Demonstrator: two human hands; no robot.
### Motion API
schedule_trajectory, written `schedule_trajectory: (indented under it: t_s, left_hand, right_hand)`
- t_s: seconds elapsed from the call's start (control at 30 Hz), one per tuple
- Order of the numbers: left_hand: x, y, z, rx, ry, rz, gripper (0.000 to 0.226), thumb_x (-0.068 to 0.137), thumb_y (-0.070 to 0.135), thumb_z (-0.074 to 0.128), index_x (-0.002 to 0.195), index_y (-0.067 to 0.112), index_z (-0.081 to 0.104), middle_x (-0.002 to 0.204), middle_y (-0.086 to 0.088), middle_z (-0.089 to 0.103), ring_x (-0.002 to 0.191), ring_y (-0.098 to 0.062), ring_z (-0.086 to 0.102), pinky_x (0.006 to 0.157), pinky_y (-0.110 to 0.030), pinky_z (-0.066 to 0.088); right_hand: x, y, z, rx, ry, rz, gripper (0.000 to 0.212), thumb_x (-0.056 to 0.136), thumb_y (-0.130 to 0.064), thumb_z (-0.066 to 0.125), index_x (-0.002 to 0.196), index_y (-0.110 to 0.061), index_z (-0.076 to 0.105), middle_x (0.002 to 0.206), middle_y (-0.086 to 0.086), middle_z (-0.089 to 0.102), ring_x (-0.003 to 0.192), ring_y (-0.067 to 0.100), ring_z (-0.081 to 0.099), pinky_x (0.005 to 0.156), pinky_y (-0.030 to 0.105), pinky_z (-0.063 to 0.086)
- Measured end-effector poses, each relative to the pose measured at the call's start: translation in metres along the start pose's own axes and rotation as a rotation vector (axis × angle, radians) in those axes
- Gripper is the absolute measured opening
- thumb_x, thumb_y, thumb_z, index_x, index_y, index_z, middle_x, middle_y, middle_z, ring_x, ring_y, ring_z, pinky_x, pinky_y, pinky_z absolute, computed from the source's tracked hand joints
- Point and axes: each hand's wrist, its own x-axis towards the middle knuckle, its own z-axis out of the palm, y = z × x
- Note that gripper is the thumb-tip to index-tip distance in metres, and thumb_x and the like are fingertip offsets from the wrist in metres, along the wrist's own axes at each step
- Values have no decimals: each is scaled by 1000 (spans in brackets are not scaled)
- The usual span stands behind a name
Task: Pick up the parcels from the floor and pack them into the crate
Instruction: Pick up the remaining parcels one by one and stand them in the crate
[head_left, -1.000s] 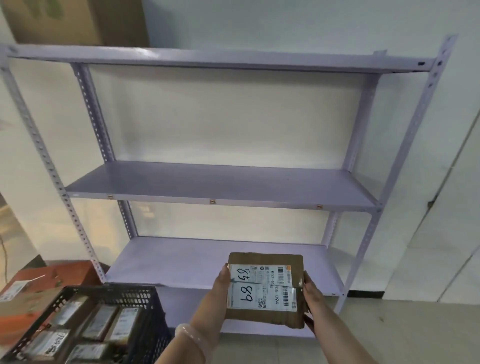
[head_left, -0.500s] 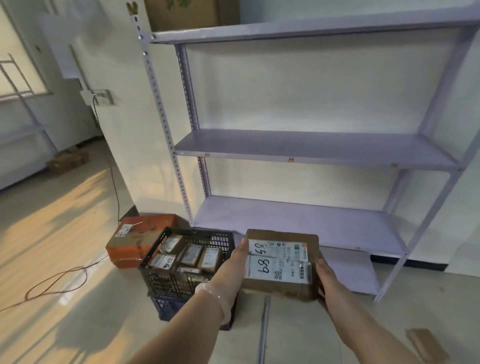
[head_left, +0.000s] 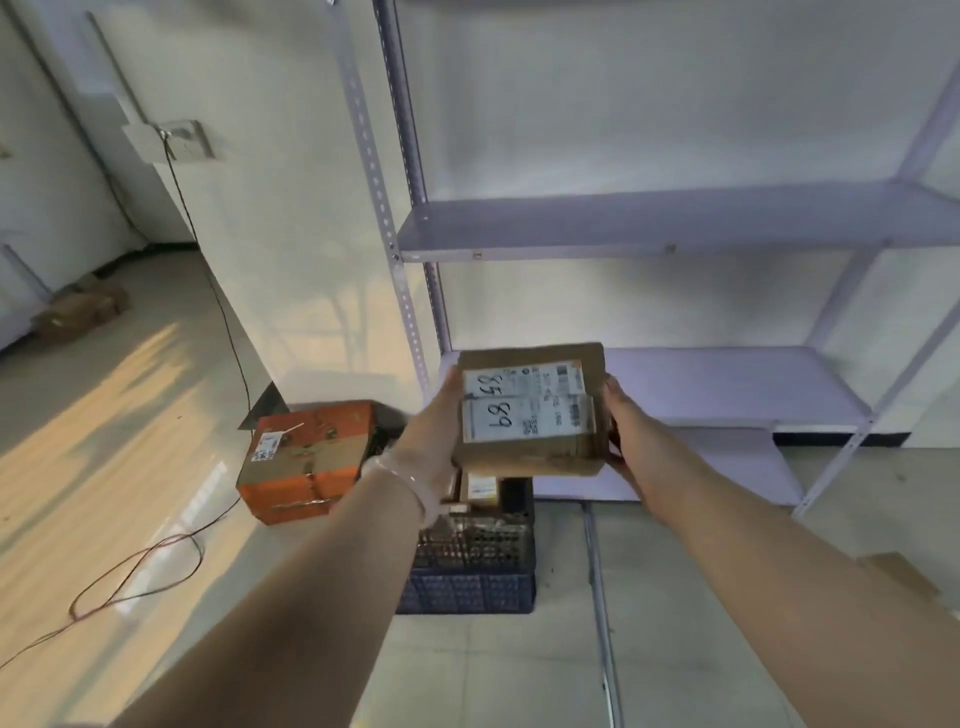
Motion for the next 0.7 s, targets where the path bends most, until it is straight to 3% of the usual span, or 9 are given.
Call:
schedule_trajectory:
  t_s: [0.1,0.17,0.27,0.37,0.43,0.53,0.63,0.7]
  left_hand:
    - [25,22,-62,-10,4,20,62,87,68,37,116,23,68,111,-8,74,105,-25,69,103,-45,46]
    - [46,29,-90,27,17,7,62,85,70,38,115,26,69,111,-6,74,106,-25,69,105,-45,45]
    - [76,26,-113,63,2,-47,61,87,69,38,116,25,68,110,-5,75,106,-24,69,102,-44,46]
    - [104,13,-125,75,-1,-121,57,87,68,40,111,25,69,102,-3,77,98,-22,72,94,-41,50]
    - [131,2,-131,75,9,-163,54,86,67,44,108,26,71,100,-2,77,98,-21,72,98,-44,49]
    - [176,-19,-140,57,27,-221,49,88,64,45,108,27,71,102,0,77,99,-20,72,102,-47,47]
    - [220,-48,-149,60,60,-297,43,90,62,44,105,32,71,98,4,78,95,-15,72,105,-46,44]
    - [247,-73,-154,94,79,-379,41,89,62,44,110,35,67,95,7,78,100,-16,70,105,-46,43]
  right_hand:
    - [25,-3,52,-1,-5,-9,59,90,-67,32,138,-35,46,140,1,53,130,19,44,115,45,26]
    - [46,-7,76,29,-5,-14,56,92,-64,33,137,-33,48,138,0,54,129,18,46,114,38,26]
    - [65,-9,96,26,0,26,50,98,-54,27,140,-31,41,140,-1,49,132,18,41,99,28,29]
    - [86,16,98,-6,3,69,53,94,-62,27,138,-38,43,124,-11,59,123,14,48,111,41,28]
    - [116,29,100,-5,50,120,53,93,-62,29,135,-34,47,122,-4,63,120,17,52,112,47,28]
    - [175,48,107,-45,83,145,46,95,-58,33,131,-33,46,110,-4,69,109,15,59,102,42,40]
    - [231,84,113,-43,85,191,27,87,-60,42,112,-50,47,94,-14,74,97,11,66,88,36,49]
    - [261,119,114,-37,96,263,24,76,-67,50,97,-56,47,90,-18,73,96,11,67,91,41,50]
